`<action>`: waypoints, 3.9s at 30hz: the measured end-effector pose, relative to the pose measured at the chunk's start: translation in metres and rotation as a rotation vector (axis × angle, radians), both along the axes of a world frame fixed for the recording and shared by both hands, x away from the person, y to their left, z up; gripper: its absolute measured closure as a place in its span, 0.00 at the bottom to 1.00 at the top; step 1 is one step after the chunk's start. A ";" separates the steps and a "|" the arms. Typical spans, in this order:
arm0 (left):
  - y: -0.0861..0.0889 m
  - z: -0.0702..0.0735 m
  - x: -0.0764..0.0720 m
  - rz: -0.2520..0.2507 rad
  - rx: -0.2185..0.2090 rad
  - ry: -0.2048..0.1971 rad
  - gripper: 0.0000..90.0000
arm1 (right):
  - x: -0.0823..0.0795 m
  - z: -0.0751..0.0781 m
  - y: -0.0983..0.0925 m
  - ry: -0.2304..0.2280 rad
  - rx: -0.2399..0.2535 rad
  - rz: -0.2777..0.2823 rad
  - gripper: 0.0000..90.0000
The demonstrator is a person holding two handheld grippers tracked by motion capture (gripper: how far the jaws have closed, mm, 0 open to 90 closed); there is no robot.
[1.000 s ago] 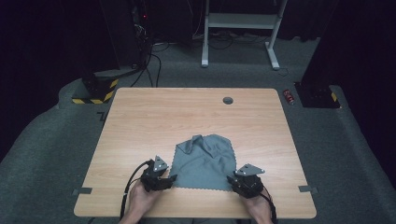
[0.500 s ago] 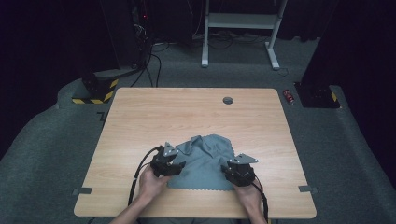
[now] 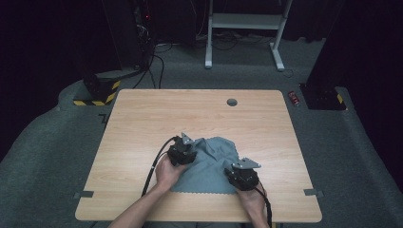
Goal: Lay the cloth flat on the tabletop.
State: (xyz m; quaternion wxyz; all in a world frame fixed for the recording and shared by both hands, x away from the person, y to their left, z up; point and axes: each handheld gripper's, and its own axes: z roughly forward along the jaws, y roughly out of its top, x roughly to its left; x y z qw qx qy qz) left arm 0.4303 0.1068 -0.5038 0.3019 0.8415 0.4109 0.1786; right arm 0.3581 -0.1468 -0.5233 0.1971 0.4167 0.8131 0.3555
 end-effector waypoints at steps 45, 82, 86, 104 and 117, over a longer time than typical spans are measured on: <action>0.048 -0.014 -0.028 0.012 -0.076 -0.041 0.60 | -0.007 0.000 0.002 -0.004 -0.002 0.043 0.79; 0.061 -0.023 -0.042 0.049 -0.127 -0.092 0.44 | 0.098 0.024 0.008 0.106 0.037 -0.047 0.99; 0.061 -0.023 -0.042 0.050 -0.128 -0.093 0.44 | 0.081 0.039 0.021 0.029 0.019 0.028 0.98; 0.061 -0.023 -0.042 0.053 -0.131 -0.090 0.44 | 0.043 0.039 0.042 0.026 0.044 0.145 0.86; 0.061 -0.023 -0.042 0.053 -0.131 -0.089 0.44 | 0.039 0.021 0.090 0.050 -0.040 0.265 0.78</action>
